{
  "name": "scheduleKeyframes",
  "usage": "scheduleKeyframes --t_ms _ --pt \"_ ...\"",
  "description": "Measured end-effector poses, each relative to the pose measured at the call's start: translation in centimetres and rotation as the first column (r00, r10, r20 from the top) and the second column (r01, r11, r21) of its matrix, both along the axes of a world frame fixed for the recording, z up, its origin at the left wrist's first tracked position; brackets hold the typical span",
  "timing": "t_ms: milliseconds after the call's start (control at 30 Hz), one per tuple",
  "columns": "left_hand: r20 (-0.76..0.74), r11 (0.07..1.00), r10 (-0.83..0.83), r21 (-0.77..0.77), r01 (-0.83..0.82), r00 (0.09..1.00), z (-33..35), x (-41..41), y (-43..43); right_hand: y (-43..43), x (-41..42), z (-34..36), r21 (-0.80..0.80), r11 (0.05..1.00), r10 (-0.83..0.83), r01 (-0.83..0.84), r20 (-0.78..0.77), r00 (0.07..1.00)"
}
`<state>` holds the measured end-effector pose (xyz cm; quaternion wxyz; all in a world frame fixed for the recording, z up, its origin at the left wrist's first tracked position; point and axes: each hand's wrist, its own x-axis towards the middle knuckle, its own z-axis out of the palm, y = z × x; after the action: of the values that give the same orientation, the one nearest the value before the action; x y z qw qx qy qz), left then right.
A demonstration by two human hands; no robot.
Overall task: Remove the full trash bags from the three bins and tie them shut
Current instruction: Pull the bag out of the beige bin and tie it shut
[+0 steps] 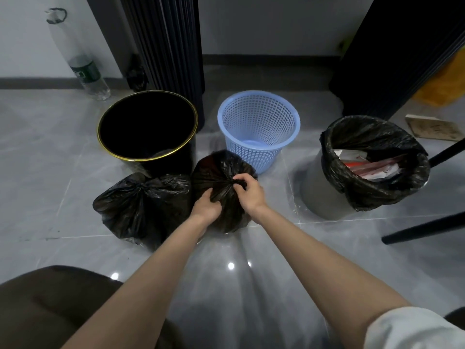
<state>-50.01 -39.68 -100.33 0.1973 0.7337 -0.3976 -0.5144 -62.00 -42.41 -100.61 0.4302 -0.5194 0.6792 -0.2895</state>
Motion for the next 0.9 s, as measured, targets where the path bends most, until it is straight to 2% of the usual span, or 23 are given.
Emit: scheduleKeyframes --t_ms 100,167,333,433,533,633,767,900 --pt "-0.073 0.997 0.067 0.033 -0.065 0.995 0.1 0.3 -0.2 -1.0 0.6 -0.3 0.158 0.981 0.098 -0.109 0.078 0.992" --pt "-0.079 0.996 0.081 0.044 -0.078 0.994 0.1 0.3 -0.3 -1.1 0.7 -0.1 0.192 0.968 0.147 -0.162 0.088 0.985" --pt "0.014 0.998 0.044 -0.039 -0.044 0.999 1.1 -0.1 -0.1 -0.2 -0.5 1.2 0.125 0.977 0.171 -0.174 0.030 0.985" --pt "0.132 0.995 -0.002 -0.103 0.016 0.991 2.6 -0.7 -0.1 0.5 -2.2 2.2 0.040 0.983 0.182 -0.182 -0.003 0.983" --pt "0.200 0.983 -0.064 -0.155 0.096 0.978 4.5 -1.9 -0.3 1.1 -4.7 4.1 -0.030 0.976 0.213 -0.217 -0.094 0.972" --pt "0.201 0.960 -0.146 -0.209 0.188 0.969 6.9 -3.6 -0.3 1.6 -8.0 6.1 -0.077 0.961 0.238 -0.265 -0.261 0.936" --pt "0.189 0.917 -0.251 -0.269 0.296 0.949 9.8 -6.4 -0.1 2.2 -13.0 8.3 -0.108 0.958 0.194 -0.265 -0.434 0.880" --pt "0.162 0.877 -0.320 -0.322 0.356 0.934 12.6 -9.4 0.5 3.0 -17.8 9.6 -0.098 0.977 0.110 -0.191 -0.532 0.839"
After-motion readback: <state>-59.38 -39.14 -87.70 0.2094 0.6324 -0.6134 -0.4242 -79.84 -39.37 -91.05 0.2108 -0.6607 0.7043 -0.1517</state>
